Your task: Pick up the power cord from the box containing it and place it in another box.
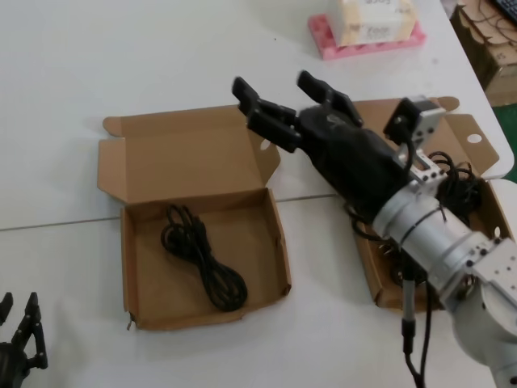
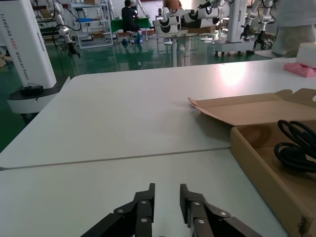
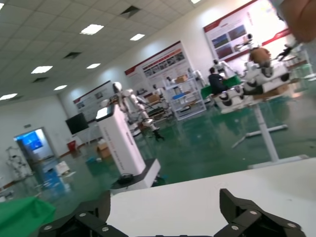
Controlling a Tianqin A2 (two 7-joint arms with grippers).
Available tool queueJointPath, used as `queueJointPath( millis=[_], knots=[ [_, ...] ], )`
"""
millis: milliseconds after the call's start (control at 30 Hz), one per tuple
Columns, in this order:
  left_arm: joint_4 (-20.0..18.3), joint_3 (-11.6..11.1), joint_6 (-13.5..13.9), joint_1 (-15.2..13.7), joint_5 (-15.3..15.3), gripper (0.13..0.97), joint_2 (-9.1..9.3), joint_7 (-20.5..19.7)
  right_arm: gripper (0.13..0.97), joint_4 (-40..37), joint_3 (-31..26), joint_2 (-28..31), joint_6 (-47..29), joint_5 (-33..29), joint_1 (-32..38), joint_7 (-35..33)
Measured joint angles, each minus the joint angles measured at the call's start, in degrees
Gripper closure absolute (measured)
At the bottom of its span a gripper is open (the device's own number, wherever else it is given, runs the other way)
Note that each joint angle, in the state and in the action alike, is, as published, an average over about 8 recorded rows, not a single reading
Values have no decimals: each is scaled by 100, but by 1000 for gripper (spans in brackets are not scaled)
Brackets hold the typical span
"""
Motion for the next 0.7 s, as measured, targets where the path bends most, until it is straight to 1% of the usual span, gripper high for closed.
queueJointPath(
  millis=[33,67,167,333,433,467,633,700],
  knots=[
    [0,0,0,0,0,864,0,0,393,8,0,12,32,12,-38,0],
    [0,0,0,0,0,854,0,0,393,18,2,24,64,25,-79,0],
    [0,0,0,0,0,833,0,0,335,53,11,60,165,67,-209,0],
    [0,0,0,0,0,741,0,0,239,113,28,123,340,139,-438,0],
    [0,0,0,0,-1,685,0,0,217,150,39,161,446,183,-577,0],
    [0,0,0,0,-1,685,0,0,206,163,43,174,482,198,-624,0],
    [0,0,0,0,-1,554,0,0,151,225,61,238,659,272,-855,0],
    [0,0,0,0,-1,502,0,0,149,250,67,263,729,301,-947,0]
  ],
)
